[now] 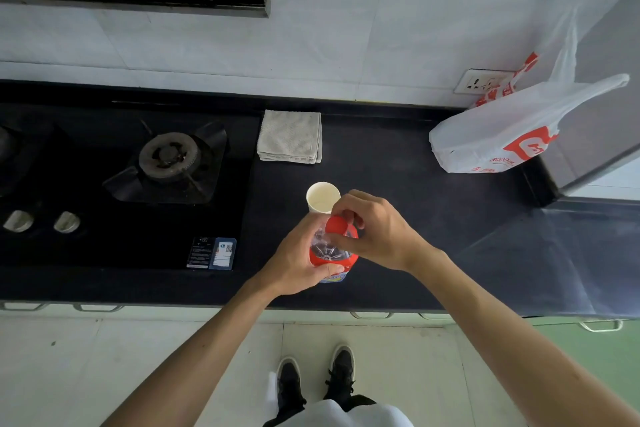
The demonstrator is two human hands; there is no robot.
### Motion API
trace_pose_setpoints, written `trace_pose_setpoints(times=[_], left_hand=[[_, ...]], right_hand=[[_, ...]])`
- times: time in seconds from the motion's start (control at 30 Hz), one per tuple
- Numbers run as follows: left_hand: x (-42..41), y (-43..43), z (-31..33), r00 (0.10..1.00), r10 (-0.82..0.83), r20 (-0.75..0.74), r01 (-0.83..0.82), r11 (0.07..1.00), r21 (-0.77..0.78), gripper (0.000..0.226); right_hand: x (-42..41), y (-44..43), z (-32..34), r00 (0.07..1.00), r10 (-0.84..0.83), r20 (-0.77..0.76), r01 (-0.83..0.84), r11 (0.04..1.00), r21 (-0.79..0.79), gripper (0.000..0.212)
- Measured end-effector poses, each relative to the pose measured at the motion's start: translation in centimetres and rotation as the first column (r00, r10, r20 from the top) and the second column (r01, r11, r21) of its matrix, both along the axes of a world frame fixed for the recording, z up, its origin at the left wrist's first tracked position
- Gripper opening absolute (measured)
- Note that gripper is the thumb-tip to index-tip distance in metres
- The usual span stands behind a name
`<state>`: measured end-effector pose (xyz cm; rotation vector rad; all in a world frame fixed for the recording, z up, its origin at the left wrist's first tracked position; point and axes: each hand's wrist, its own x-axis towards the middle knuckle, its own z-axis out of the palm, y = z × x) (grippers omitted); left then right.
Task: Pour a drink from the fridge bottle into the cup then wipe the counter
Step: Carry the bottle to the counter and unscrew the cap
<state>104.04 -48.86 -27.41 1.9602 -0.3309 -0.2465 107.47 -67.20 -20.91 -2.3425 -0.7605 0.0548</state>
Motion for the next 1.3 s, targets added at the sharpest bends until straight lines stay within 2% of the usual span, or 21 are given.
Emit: trace_pose_setpoints(times=[0.23,0.3,0.47,0.57,0.67,0.77,0.93,1.13,1.3], left_hand=[[0.0,-0.1,0.0,1.0,0.01,-0.02,-0.01,1.0,0.006,0.073],[0.0,-0.1,-0.1,1.0,0.009,-0.026,-0.009,1.0,0.005,0.07],[0.1,0.1,-0.7,1.0,0.006,-0.024,-0.005,1.0,0.022,0.076],[0.1,0.2,-0.9,0.999,0.012,-0.042,-0.011,1.0,0.021,0.079],[0.0,0.1,-0.8,0.999,0.021,-0.04,-0.02,0.999,0.032,0.078],[0.0,0.1,-0.7,0.999,0.019,-0.034,-0.017,0.999,0.034,0.078],[0.0,0.0,-0.4,0.999,0.011,-0.03,-0.01,0.999,0.044,0.077],[0.0,0.0,-0.2,0.998,0.015,-0.053,-0.012,0.999,0.043,0.079],[0.0,0.0,-0.2,0.998,0.019,-0.065,-0.016,0.999,0.05,0.079]], right_hand=[[0.3,-0.4,0.5,0.993,0.107,-0.053,-0.104,0.993,0.057,0.031],[0.3,-0.6,0.7,0.99,0.12,-0.073,-0.111,0.987,0.117,0.031],[-0.3,-2.2,0.5,0.97,0.044,-0.241,0.053,0.921,0.385,0.028],[-0.8,-4.0,-1.2,0.946,-0.073,-0.317,0.222,0.857,0.464,0.024],[-1.2,-6.1,-4.0,0.928,-0.208,-0.31,0.329,0.848,0.416,0.022],[-1.5,-8.2,-7.4,0.92,-0.3,-0.252,0.367,0.886,0.285,0.02],[-1.8,-10.2,-11.5,0.916,-0.331,-0.226,0.349,0.936,0.046,0.011],[-2.2,-11.6,-14.8,0.895,-0.384,-0.228,0.383,0.922,-0.052,0.038],[-2.4,-11.7,-15.9,0.917,-0.367,-0.154,0.347,0.927,-0.141,0.041]])
